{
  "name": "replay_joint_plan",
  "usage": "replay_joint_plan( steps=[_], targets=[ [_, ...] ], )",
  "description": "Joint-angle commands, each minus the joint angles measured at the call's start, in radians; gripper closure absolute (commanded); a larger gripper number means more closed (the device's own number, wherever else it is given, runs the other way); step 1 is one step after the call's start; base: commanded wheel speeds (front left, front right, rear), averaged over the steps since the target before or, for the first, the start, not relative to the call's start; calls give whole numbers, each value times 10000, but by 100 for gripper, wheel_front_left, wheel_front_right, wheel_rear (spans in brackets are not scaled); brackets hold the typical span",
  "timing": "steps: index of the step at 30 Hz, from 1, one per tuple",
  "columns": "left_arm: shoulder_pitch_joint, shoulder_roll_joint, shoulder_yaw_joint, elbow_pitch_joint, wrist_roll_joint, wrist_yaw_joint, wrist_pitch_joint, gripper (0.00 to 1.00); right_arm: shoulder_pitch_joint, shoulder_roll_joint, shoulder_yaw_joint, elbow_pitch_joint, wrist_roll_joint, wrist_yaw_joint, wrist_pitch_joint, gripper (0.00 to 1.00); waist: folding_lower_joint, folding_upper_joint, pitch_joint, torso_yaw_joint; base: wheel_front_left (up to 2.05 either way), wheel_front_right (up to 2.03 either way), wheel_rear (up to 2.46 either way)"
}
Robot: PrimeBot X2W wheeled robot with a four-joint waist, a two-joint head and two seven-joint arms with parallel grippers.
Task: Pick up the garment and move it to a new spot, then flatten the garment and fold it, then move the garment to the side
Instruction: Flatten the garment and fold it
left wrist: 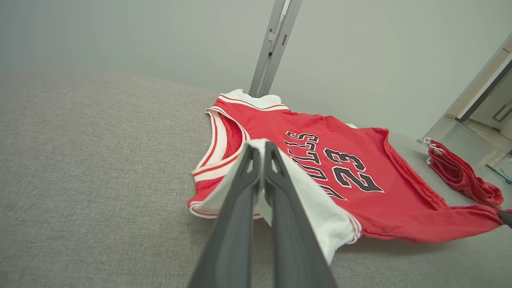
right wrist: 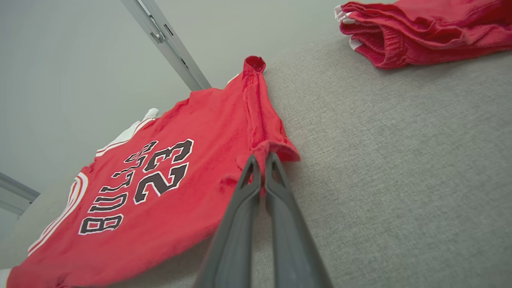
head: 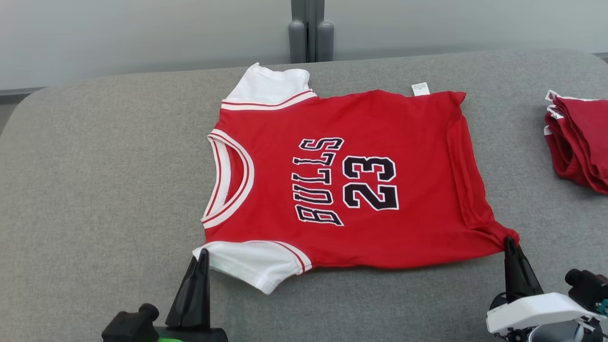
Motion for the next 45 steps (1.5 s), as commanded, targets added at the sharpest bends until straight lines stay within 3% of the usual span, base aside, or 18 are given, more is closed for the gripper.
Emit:
replay_joint_plan(
  steps=[1, 11, 20, 27, 28, 29, 30, 31, 32, 33, 45],
  targets=[
    [-282, 30, 4, 29, 69, -48, -51, 100, -236, -8, 54, 73, 23, 3, -79, 100, 1, -1, 162, -84, 0, 0, 0],
    [-2707, -4, -90, 1227, 350, -259, -323, 100, -1712, -10, 297, 1059, 298, 3, -367, 100, 1, -1, 1076, -342, 0, 0, 0],
    [-5852, -38, 189, 3559, 766, -294, -506, 100, -3752, -9, 281, 2095, 95, 3, -636, 100, 1, -1, 2319, -761, 0, 0, 0],
    [-6970, -87, 519, 4656, 957, -394, -520, 100, -4695, -9, 592, 2943, -36, 3, -721, 100, 1, -1, 2716, -902, 0, 0, 0],
    [-7086, -101, 549, 4762, 995, -405, -523, 100, -4770, -10, 622, 3018, 2, 3, -732, 91, 1, -1, 2718, -901, 0, 0, 0],
    [-7184, -113, 587, 4905, 1023, -410, -522, 100, -4847, -10, 626, 3068, 33, 3, -724, 69, 1, -1, 2711, -899, 0, 0, 0],
    [-7246, -119, 615, 5008, 1058, -398, -522, 100, -4897, -15, 607, 3051, 45, 3, -723, 25, 1, -1, 2695, -900, 0, 0, 0],
    [-7314, -133, 645, 5155, 1096, -354, -523, 60, -4913, -15, 571, 3004, 56, 3, -726, 0, 1, -1, 2673, -902, 0, 0, 0],
    [-7373, -142, 610, 5226, 1159, -362, -525, 22, -4905, -13, 551, 2961, 77, 3, -728, 0, 1, -1, 2651, -904, 0, 0, 0],
    [-7453, -155, 560, 5238, 1216, -398, -524, 0, -4882, -10, 542, 2887, 106, 3, -729, 0, 1, -1, 2624, -906, 0, 0, 0],
    [-5671, -182, 965, 4366, 773, -494, -516, 0, -3356, -10, -214, 1364, -1534, 3, -725, 0, 1, -1, 1648, -688, 0, 0, 0]
  ],
)
